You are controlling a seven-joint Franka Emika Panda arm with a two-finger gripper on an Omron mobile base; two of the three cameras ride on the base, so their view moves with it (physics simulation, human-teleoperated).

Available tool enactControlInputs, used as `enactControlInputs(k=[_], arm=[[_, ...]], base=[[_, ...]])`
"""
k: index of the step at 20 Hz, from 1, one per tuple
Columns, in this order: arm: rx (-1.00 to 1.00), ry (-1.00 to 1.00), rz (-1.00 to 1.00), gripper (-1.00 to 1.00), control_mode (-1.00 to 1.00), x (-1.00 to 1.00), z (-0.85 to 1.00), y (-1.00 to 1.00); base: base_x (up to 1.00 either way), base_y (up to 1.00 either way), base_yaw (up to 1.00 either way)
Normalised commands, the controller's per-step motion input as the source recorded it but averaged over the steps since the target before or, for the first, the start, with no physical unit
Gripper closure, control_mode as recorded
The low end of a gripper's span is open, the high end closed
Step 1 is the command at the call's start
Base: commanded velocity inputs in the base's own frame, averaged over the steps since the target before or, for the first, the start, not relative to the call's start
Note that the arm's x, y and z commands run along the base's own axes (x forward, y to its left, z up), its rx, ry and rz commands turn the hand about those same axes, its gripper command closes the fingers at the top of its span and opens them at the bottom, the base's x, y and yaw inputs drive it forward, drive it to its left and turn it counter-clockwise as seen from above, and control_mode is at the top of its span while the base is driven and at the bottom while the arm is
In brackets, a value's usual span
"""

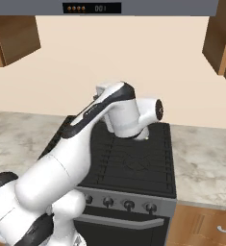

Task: Pick the kettle from the cabinet and place it on a stove burner. Then pick the pot from the counter and place it on another stove burner. Finally, turn both burners on.

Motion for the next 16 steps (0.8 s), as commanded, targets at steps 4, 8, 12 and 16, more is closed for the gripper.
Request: enactControlInputs(k=[4,8,12,16], arm=[[-0.15,-0.25,-0.17,-1.0,-1.0,-0.52,0.04,0.36],[-0.16,-0.24,-0.15,-1.0,-1.0,-0.55,0.17,0.36],[-0.16,-0.16,-0.08,-1.0,-1.0,-0.49,0.24,0.21],[-0.1,-0.1,0.0,-1.0,-1.0,-0.5,0.01,0.02]], base=[[0.0,0.0,0.0],[0.0,0.0,0.0],[0.0,0.0,0.0],[0.0,0.0,0.0]])
